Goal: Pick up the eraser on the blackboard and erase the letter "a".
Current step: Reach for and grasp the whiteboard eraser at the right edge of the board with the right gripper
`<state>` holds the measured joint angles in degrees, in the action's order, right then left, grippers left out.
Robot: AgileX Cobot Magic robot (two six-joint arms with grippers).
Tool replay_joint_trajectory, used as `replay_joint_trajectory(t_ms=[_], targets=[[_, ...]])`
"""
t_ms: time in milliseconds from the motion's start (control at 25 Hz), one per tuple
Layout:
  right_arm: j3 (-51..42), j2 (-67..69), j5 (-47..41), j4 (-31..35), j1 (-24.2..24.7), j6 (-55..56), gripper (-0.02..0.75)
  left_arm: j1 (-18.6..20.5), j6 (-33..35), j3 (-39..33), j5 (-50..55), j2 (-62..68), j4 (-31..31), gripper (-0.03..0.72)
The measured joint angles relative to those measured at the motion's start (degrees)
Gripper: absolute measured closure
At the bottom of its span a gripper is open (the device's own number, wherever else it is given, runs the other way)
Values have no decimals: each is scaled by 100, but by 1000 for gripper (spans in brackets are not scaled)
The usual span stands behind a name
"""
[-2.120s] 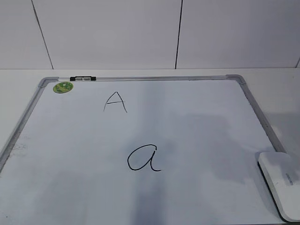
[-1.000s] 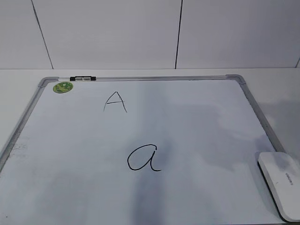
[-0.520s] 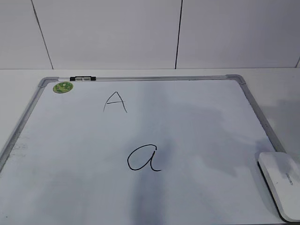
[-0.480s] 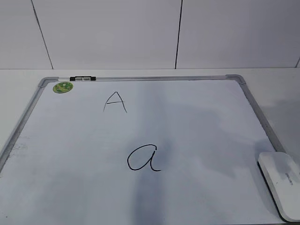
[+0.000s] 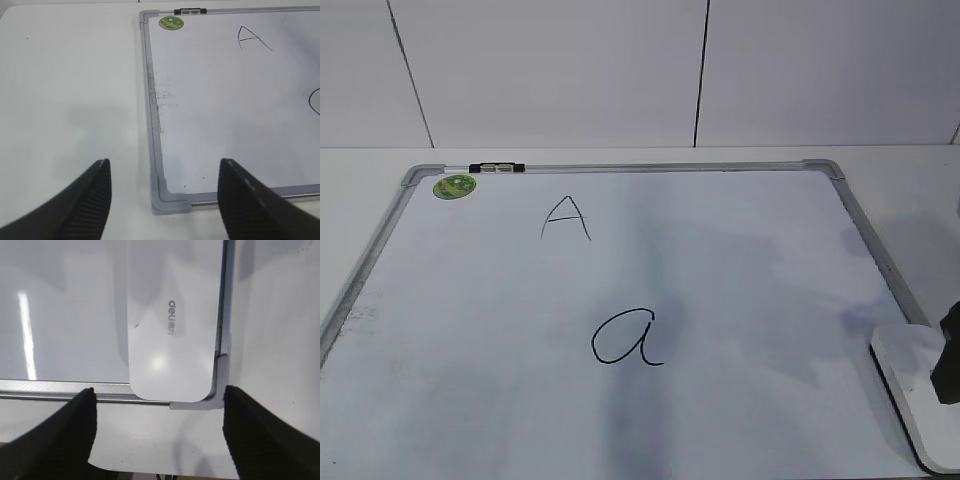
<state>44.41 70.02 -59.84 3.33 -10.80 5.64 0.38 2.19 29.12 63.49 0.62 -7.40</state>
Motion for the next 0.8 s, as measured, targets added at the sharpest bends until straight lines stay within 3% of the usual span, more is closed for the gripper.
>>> replay_joint_trajectory(t_ms=[800], targets=[[10,1042,913,-117,-2,-151,104,0,0,0,0,0,0,191]])
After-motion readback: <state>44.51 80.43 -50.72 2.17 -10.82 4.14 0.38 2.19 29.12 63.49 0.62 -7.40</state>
